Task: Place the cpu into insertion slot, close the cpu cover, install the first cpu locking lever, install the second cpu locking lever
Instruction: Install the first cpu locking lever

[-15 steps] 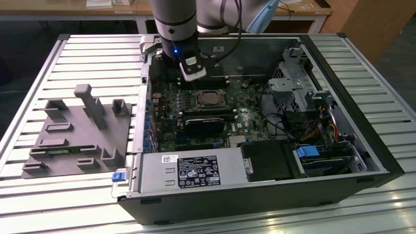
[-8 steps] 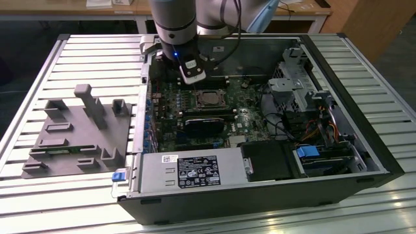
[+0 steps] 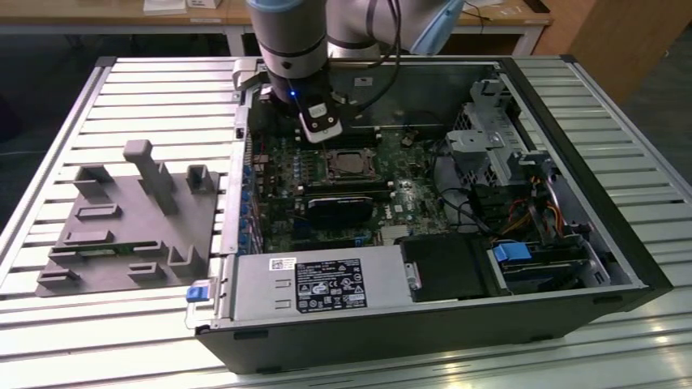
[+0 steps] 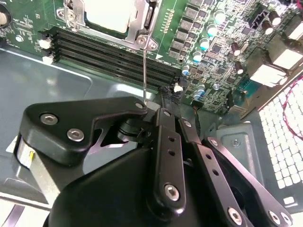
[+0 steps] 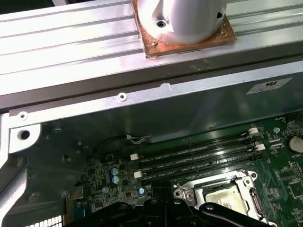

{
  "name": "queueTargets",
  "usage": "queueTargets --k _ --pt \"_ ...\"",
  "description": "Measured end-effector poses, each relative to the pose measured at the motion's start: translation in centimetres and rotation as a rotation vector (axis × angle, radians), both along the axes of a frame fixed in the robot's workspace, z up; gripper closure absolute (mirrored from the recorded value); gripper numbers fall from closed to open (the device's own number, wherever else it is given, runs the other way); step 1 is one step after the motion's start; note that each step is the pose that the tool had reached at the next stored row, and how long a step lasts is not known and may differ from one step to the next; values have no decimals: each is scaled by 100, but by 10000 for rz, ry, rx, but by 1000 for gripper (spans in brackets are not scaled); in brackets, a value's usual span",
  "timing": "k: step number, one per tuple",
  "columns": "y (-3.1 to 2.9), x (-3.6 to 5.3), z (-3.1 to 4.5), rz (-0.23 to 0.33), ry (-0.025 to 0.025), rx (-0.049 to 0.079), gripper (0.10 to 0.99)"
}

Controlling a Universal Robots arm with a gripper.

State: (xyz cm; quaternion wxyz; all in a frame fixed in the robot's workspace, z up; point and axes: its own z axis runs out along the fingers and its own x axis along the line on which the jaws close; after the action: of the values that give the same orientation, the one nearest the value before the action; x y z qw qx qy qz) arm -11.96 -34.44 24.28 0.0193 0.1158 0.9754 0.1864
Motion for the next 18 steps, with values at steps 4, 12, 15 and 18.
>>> queueTargets --k 4,12,15,18 --pt "12 67 -13 0 -1 0 984" --pt "22 346 -28 -2 1 1 984" --pt "24 444 -31 -2 1 1 984" --pt "24 493 -31 10 3 -1 984"
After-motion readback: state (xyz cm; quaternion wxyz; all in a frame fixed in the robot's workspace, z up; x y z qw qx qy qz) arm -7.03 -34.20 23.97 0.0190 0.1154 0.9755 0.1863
